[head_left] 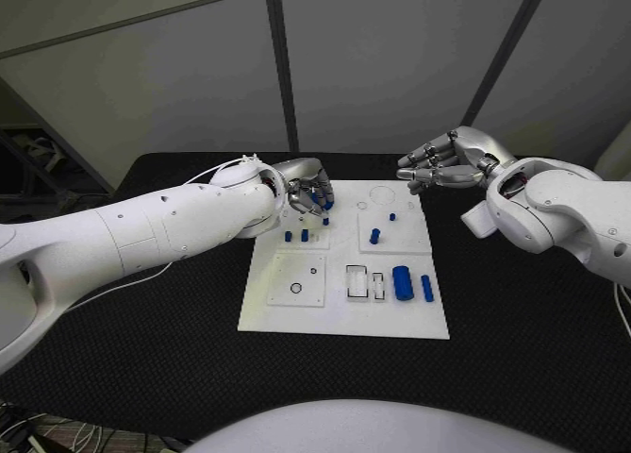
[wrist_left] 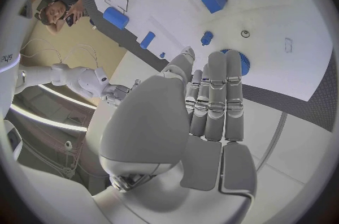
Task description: Assemble the parts on the task board
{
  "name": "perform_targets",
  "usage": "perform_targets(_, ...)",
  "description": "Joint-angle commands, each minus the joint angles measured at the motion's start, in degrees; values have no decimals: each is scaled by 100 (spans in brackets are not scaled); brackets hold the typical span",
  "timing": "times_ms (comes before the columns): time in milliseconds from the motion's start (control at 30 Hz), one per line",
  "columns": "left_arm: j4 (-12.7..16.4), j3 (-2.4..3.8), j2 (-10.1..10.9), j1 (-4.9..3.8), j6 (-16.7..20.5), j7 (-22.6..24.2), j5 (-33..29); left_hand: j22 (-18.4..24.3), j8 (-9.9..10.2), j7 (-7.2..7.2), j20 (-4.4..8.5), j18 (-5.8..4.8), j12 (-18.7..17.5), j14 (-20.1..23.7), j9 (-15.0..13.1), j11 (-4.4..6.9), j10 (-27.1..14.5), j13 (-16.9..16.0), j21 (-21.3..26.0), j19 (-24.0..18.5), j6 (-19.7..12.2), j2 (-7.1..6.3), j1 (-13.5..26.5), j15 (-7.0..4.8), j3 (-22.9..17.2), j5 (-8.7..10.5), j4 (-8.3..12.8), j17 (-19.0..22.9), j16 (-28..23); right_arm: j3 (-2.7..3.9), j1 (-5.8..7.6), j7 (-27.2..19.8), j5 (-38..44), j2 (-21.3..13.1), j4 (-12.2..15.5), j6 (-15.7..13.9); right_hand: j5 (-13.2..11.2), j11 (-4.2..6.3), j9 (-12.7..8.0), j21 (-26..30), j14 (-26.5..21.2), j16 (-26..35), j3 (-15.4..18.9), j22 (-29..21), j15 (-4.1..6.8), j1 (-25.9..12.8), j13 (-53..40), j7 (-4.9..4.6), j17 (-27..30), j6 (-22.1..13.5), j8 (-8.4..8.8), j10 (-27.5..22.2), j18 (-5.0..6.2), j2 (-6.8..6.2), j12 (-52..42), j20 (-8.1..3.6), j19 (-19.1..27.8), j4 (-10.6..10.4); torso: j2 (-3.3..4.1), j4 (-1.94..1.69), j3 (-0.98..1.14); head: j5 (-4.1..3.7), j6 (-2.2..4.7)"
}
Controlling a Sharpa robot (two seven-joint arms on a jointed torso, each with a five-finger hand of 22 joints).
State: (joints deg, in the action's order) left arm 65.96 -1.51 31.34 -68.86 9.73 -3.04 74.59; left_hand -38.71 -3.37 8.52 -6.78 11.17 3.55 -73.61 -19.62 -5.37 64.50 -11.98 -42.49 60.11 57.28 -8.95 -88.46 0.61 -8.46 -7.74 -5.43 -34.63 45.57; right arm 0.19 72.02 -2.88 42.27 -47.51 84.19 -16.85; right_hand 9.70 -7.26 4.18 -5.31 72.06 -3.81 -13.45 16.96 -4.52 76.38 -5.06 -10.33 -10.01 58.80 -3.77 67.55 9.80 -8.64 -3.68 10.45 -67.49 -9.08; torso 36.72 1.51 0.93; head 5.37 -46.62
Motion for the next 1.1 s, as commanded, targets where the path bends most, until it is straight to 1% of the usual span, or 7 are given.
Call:
perform_targets(33, -61, -18, -60, -5, -187, 36, 586, -101, -25, -8, 15, -73, 38, -174, 127, 17, 51, 153, -141, 105, 58, 7, 71, -6, 4, 18, 79, -313, 451, 4, 11, -51, -8, 7, 3, -10, 32, -3, -1, 30, -46, 27, 35, -5, -13, -14, -4, 12, 5, -46, 10, -32, 55, 43, 9, 5, -12, 0, 3, -5, -5, -13, 2)
perform_targets(133, -101, -30, -110, 0, -271, -13, 638, -210, -27, -13, 22, -75, 46, -366, 249, 19, 64, 295, -281, 180, 83, 38, 124, -17, 4, 19, 120, -751, 975, 4, 11, -52, -5, 11, 1, -8, 32, -3, -1, 30, -46, 27, 35, -5, -13, -14, -4, 12, 5, -46, 10, -32, 55, 43, 9, 5, -12, 0, 1, -8, -3, -22, -2)
perform_targets(333, -183, -40, -199, 9, -365, -59, 676, -325, -38, -15, 25, -76, 64, -485, 364, 21, 111, 435, -413, 213, 152, 92, 145, -23, -32, -20, 179, -1084, 1384, 4, 11, -54, -3, 24, -3, -5, 32, -3, -1, 30, -46, 27, 35, -5, -13, -14, -4, 12, 5, -46, 10, -32, 55, 43, 9, 5, -12, 0, 2, -8, -2, -25, -5)
perform_targets(533, -266, -42, -251, 17, -359, -93, 689, -522, -50, -15, 34, -98, 86, -537, 425, 34, 188, 520, -608, 295, 250, 167, 119, -33, -124, -62, 225, -1217, 1573, 4, 12, -51, -3, 11, 17, -10, 32, -3, -1, 30, -46, 27, 35, -5, -13, -14, -4, 12, 5, -46, 10, -32, 55, 43, 9, 5, -12, 0, 11, -11, -3, -37, 9)
perform_targets(800, -354, -43, -335, 19, -566, -115, 693, -908, -52, -45, 60, -155, 118, -620, 519, 70, 349, 648, -977, 444, 419, 247, 106, -65, -333, -64, 300, -1424, 1850, 4, 12, -46, -2, 14, 24, -8, 36, -2, 0, 37, -47, 26, 36, -14, -13, -3, -6, 12, 9, -46, 9, -33, 57, 51, 7, 5, -17, 3, 4, -9, 0, -38, -31)
perform_targets(933, -386, -43, -364, 21, -645, -131, 693, -1056, -45, -54, 69, -175, 119, -643, 570, 80, 406, 716, -1115, 480, 480, 265, 106, -77, -475, 27, 354, -1482, 1949, 4, 12, -45, -2, 15, 29, -5, 36, -2, 0, 37, -47, 26, 36, -14, -13, -3, -6, 12, 9, -46, 9, -33, 57, 51, 7, 5, -17, 3, 3, -12, -3, -43, -35)
perform_targets(1100, -427, -43, -395, 27, -700, -156, 695, -1139, -40, -52, 74, -184, 116, -654, 607, 85, 432, 760, -1190, 493, 508, 259, 134, -76, -567, 46, 384, -1514, 2007, 4, 12, -45, -2, 18, 28, -1, 36, -2, 0, 37, -47, 26, 36, -14, -13, -3, -6, 12, 9, -46, 9, -33, 57, 51, 7, 5, -17, 3, -3, -14, -1, -43, -46)
